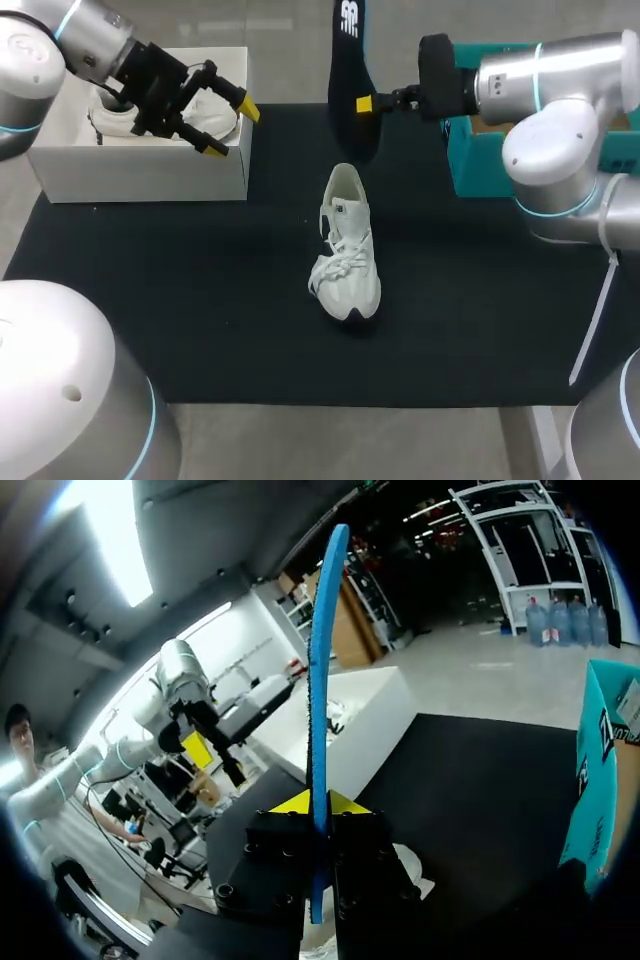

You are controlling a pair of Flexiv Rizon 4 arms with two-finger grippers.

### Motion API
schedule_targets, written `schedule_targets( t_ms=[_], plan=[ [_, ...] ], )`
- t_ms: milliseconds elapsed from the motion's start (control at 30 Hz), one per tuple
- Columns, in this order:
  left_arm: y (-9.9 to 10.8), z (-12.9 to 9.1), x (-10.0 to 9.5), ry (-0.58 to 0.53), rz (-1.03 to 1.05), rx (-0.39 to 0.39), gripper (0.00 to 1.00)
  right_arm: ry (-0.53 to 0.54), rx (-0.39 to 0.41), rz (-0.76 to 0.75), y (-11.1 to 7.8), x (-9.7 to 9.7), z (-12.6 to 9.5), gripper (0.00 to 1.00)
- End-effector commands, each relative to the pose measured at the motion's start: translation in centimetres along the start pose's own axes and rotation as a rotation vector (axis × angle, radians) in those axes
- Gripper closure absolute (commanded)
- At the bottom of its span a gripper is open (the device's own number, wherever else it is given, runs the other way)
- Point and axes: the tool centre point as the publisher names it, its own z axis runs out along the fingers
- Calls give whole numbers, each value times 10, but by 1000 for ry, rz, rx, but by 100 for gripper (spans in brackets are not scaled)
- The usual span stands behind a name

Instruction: Take the shoe out of the shoebox, open the shoe tongue, remove and reinsert the insole, then place the shoe into the shoebox

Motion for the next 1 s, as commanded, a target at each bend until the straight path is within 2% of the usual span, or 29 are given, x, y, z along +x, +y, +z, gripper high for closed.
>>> schedule_targets(
  t_ms=[33, 167, 433, 633, 1000],
  plan=[
    [0, 0, 0, 3, 1, 0, 0, 8, -9, 17, -15, -7, 16, 100],
    [0, 0, 0, 3, 1, 0, 0, 31, 6, 25, -26, -13, 26, 100],
    [0, 0, 0, 3, 1, 0, 0, 35, -4, 0, -35, -27, 39, 100],
    [0, 0, 0, 3, 1, 0, 0, 33, -21, -18, -42, -32, 49, 100],
    [0, 0, 0, 3, 1, 0, 0, 18, -25, -10, -50, -33, 53, 100]
  ],
)
